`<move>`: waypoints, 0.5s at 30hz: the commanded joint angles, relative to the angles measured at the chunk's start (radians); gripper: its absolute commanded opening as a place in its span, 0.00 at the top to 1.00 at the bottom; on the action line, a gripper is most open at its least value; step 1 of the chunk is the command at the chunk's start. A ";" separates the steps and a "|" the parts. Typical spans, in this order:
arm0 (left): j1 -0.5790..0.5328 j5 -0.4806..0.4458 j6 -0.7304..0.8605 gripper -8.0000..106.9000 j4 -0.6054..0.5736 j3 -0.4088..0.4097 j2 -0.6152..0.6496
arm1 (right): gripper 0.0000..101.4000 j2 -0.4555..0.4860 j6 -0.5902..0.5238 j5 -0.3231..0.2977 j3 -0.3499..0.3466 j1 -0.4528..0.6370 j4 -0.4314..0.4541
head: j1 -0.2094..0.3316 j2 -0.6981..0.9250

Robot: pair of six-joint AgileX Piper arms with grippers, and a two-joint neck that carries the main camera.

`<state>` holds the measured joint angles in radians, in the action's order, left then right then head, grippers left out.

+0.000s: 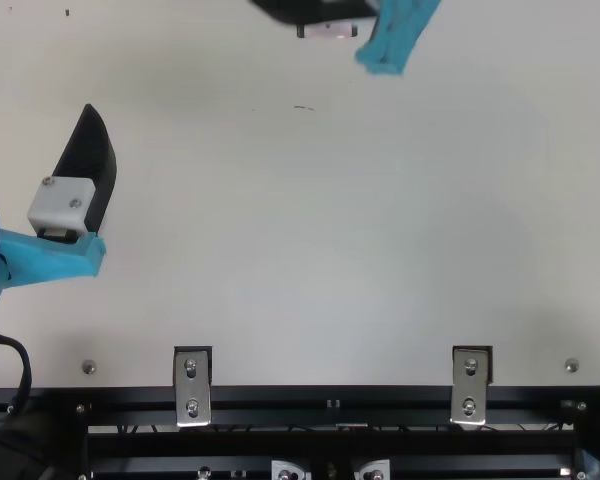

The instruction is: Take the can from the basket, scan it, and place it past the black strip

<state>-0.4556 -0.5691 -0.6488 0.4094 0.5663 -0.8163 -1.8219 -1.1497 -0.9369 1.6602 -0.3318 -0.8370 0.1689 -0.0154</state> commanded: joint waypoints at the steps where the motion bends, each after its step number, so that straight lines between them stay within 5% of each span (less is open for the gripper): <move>1: 0.000 0.000 0.000 0.15 0.000 0.000 0.000 | 1.00 0.014 -0.131 0.017 -0.094 0.030 -0.259 | -0.014 -0.002; 8: 0.000 0.000 0.000 0.15 0.000 0.000 0.000 | 1.00 0.036 -0.355 0.003 -0.244 0.102 -0.552 | -0.014 -0.002; 15: 0.000 0.000 0.000 0.15 0.000 0.000 0.000 | 1.00 0.029 -0.506 -0.040 -0.356 0.148 -0.699 | -0.014 -0.002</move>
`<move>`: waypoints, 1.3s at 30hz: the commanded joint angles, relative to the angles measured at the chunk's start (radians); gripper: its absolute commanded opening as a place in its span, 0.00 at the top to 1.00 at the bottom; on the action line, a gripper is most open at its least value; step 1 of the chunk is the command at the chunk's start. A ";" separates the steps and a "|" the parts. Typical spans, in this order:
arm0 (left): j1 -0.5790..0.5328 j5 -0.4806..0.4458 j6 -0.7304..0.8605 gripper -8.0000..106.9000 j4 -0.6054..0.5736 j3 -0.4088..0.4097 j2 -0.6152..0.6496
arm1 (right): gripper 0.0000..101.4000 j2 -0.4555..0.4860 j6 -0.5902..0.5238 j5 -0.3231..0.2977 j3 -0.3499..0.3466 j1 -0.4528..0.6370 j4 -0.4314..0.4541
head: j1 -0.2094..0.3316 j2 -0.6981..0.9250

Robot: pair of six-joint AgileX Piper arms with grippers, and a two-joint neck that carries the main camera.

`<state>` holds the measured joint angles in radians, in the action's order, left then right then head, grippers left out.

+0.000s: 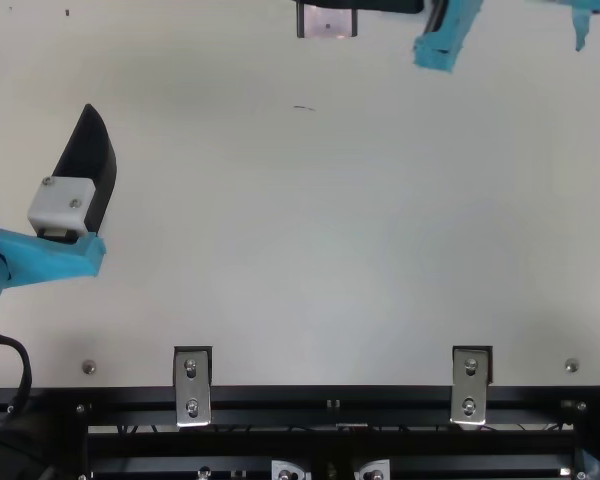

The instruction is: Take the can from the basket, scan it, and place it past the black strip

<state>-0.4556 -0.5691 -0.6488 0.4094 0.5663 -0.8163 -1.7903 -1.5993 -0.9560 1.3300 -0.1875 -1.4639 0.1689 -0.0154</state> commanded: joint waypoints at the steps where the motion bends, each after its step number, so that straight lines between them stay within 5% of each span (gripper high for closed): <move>1: 0.000 0.000 0.000 0.15 0.000 0.000 0.000 | 1.00 -0.005 -0.070 -0.025 -0.037 0.007 -0.085 | -0.014 -0.002; 15: 0.000 0.000 0.000 0.15 0.000 0.000 0.000 | 1.00 -0.056 -0.177 -0.008 -0.106 0.036 -0.154 | -0.014 -0.002; 39: 0.000 0.000 0.000 0.15 0.000 0.000 0.000 | 1.00 -0.121 -0.194 0.063 -0.092 0.030 -0.128 | -0.014 -0.002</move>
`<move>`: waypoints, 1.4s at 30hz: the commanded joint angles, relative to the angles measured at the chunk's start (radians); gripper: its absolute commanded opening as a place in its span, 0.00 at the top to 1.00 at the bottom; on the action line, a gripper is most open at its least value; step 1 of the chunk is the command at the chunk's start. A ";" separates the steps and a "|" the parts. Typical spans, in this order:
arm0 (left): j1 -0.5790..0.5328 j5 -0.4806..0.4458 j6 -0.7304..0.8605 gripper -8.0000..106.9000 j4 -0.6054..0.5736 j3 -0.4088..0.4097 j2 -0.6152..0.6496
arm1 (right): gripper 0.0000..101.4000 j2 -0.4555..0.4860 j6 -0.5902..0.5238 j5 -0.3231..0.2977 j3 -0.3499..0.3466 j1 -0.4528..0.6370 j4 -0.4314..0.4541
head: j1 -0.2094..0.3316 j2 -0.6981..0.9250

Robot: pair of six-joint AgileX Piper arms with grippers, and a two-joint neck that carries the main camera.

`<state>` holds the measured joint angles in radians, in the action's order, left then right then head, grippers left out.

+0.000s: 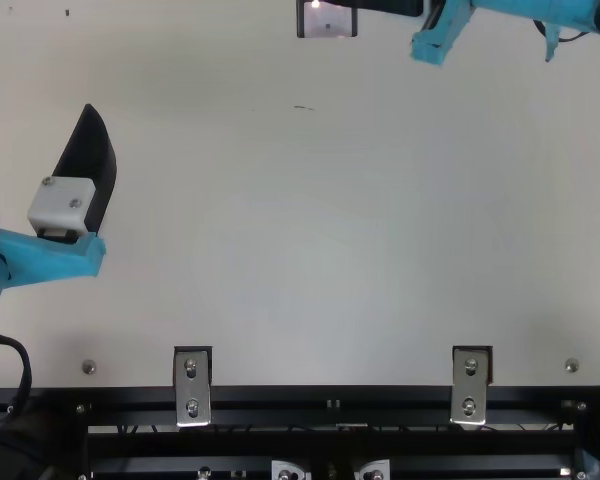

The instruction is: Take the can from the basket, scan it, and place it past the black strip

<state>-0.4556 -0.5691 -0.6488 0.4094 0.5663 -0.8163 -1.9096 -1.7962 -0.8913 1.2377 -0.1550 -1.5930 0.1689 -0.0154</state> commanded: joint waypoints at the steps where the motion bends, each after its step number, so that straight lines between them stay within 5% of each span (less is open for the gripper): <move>1: 0.000 0.000 0.000 0.15 0.000 0.000 0.000 | 1.00 -0.005 0.004 0.002 0.003 -0.003 0.003 | -0.014 -0.002; 24: 0.000 0.000 0.000 0.15 0.000 0.000 0.000 | 1.00 -0.047 0.039 0.073 0.024 -0.025 0.036 | -0.014 -0.002; 42: 0.000 0.000 0.000 0.15 0.000 0.000 0.000 | 1.00 0.100 0.098 0.153 0.019 -0.013 0.075 | -0.014 -0.004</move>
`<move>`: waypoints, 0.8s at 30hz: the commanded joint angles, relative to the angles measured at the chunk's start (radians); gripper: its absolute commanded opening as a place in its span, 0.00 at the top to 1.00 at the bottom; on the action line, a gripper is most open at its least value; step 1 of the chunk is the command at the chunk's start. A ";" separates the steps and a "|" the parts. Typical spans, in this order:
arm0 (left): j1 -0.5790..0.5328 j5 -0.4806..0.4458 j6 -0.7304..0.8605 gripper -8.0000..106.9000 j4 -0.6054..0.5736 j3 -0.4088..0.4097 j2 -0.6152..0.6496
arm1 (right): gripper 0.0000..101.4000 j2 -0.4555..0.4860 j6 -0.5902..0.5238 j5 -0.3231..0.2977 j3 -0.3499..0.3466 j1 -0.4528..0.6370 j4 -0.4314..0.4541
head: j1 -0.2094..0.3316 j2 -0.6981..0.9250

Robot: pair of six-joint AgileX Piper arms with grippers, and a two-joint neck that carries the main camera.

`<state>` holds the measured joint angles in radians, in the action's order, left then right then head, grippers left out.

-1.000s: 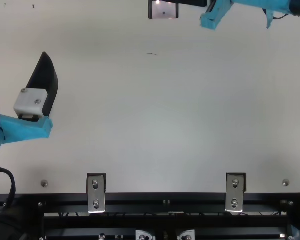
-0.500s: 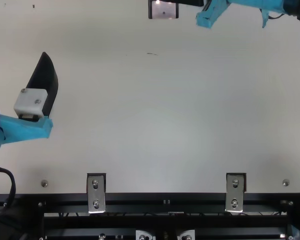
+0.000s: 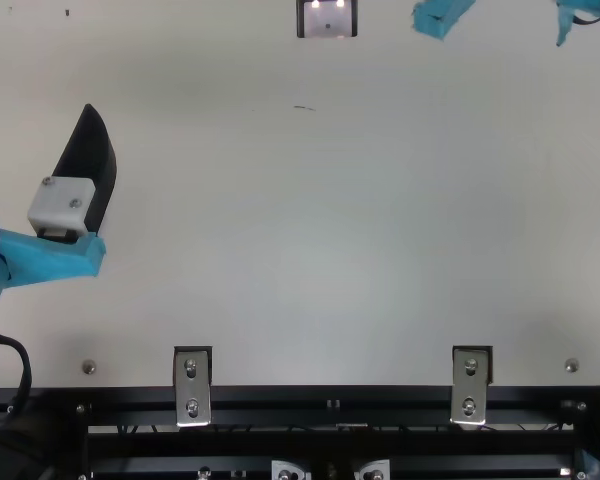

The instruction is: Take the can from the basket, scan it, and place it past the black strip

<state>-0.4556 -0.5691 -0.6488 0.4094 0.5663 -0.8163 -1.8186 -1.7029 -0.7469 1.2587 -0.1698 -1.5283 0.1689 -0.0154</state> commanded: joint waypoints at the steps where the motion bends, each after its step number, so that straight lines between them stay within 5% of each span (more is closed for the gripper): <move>1: 0.000 0.000 0.000 0.15 0.000 0.000 0.000 | 1.00 0.018 0.008 0.014 -0.003 0.003 0.012 | -0.014 -0.006; 24: 0.000 0.000 0.000 0.15 0.000 0.000 0.000 | 1.00 0.258 0.304 0.207 -0.149 0.208 0.345 | 0.008 -0.310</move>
<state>-0.4556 -0.5691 -0.6488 0.4094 0.5663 -0.8163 -1.5738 -1.4155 -0.5459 1.1185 0.0133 -1.2141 0.1484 -0.3020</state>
